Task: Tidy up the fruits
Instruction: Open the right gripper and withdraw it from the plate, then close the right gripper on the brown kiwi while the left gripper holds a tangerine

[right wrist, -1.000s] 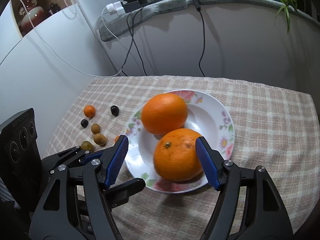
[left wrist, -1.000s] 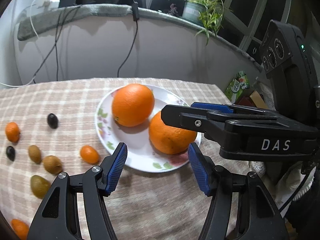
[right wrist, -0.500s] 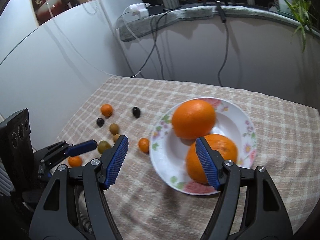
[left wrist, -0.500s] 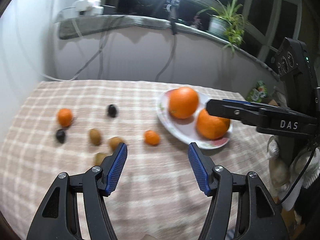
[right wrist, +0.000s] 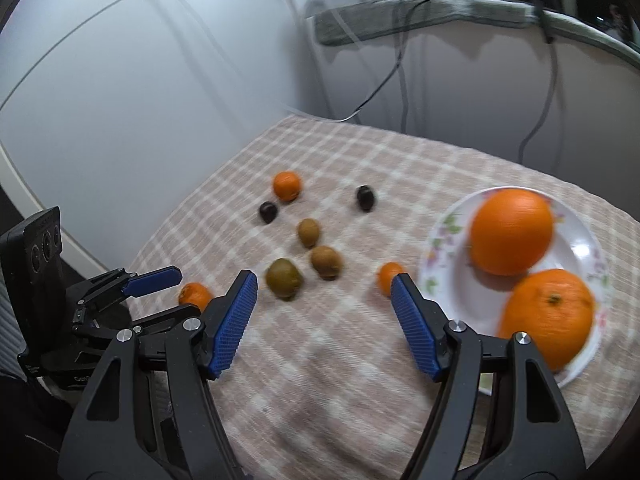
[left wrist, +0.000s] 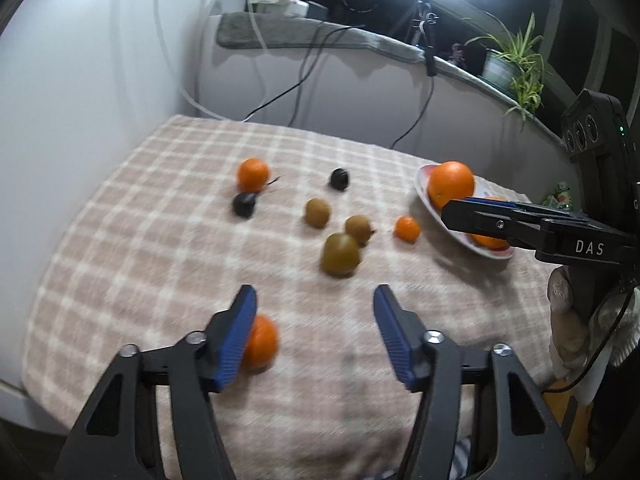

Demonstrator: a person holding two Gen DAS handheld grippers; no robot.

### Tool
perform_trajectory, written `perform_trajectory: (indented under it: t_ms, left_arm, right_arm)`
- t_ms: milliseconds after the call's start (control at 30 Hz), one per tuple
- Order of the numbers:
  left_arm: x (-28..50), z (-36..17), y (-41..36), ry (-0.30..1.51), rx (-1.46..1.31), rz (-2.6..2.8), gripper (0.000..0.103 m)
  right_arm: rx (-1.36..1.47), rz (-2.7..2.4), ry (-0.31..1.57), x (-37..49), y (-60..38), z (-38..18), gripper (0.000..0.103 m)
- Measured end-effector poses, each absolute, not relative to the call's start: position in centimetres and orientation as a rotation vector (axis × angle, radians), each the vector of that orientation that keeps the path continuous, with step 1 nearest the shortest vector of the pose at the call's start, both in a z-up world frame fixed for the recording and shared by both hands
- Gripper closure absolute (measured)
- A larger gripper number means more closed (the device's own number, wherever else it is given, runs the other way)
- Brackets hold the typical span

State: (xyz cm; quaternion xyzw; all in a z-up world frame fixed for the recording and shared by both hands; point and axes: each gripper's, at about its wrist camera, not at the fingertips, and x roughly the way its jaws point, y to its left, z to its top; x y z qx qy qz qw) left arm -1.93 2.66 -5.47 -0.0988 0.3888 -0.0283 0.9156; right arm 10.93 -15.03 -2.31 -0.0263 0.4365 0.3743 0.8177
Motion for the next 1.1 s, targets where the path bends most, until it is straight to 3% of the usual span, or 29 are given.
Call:
perform_trajectory:
  t_ms: [133, 333, 900, 1100]
  left_arm:
    - [-2.5, -6.3, 3.8, 0.816, -0.224, -0.037, 0.055]
    - [-2.5, -7.3, 4.6, 0.832, -0.246, -0.030, 0.058]
    - [-2.0, -9.1, 5.6, 0.867, -0.266, -0.012, 0.059]
    - [-2.0, -9.3, 5.9, 0.867, -0.279, -0.015, 0.064]
  right_arm:
    - [-0.087, 0.841, 0.964, 10.6, -12.9, -3.3, 0.043]
    - [-0.119, 0.867, 1.021, 10.6, -10.4, -5.4, 0.049]
    - [-0.155, 0.840, 1.113, 11.9, -7.4, -8.6, 0.054]
    - [-0.165, 0.827, 1.114, 12.5, -6.7, -9.1, 0.056]
